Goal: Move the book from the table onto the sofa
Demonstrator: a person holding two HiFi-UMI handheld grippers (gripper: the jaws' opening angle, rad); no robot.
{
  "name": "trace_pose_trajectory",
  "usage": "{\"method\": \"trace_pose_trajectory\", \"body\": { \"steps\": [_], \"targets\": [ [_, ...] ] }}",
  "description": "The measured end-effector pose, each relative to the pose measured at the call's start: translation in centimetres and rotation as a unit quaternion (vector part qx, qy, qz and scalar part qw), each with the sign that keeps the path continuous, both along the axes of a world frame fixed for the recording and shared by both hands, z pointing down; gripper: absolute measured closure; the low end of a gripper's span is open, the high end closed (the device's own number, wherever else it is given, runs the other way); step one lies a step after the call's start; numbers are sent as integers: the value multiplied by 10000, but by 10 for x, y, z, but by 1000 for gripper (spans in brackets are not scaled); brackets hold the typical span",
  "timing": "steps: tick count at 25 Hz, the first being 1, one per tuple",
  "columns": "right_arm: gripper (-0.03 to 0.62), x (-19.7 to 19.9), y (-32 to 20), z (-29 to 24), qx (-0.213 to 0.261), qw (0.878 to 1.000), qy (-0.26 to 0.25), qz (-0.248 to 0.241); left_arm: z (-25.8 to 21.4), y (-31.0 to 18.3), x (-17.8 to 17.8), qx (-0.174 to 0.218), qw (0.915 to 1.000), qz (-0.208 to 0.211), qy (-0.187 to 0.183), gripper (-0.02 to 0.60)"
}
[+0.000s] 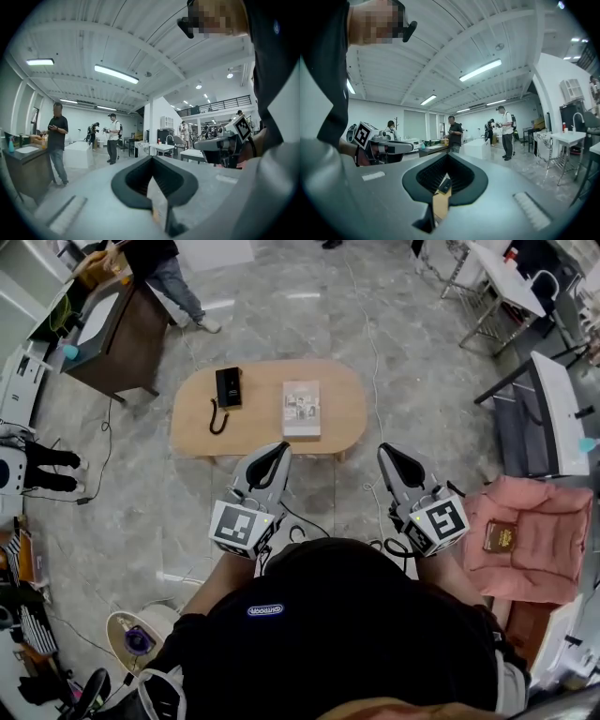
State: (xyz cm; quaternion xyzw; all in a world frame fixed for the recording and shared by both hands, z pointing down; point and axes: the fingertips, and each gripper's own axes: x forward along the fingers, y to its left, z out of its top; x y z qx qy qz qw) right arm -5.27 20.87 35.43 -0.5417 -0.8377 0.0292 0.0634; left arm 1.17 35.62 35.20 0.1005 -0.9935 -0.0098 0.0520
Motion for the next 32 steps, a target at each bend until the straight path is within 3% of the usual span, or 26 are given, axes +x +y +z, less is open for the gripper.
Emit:
{"method": "trace_pose_trajectory", "body": {
  "steps": [8,17,25,32],
  "targets": [
    [565,30,73,13,200,9996,185,-67,25,78,42,26,9992,-285,270,577],
    [564,49,78,38,630,9980,102,14,62,100,54,-12,9975,-261,660,577],
    [565,21,80,56,874,9956,222,252,85,106,20,27,9964,-85,840,577],
    [564,-29,111,95,1054,9937,363,61,104,126,-24,-110,9943,-304,1015,577]
  ]
}}
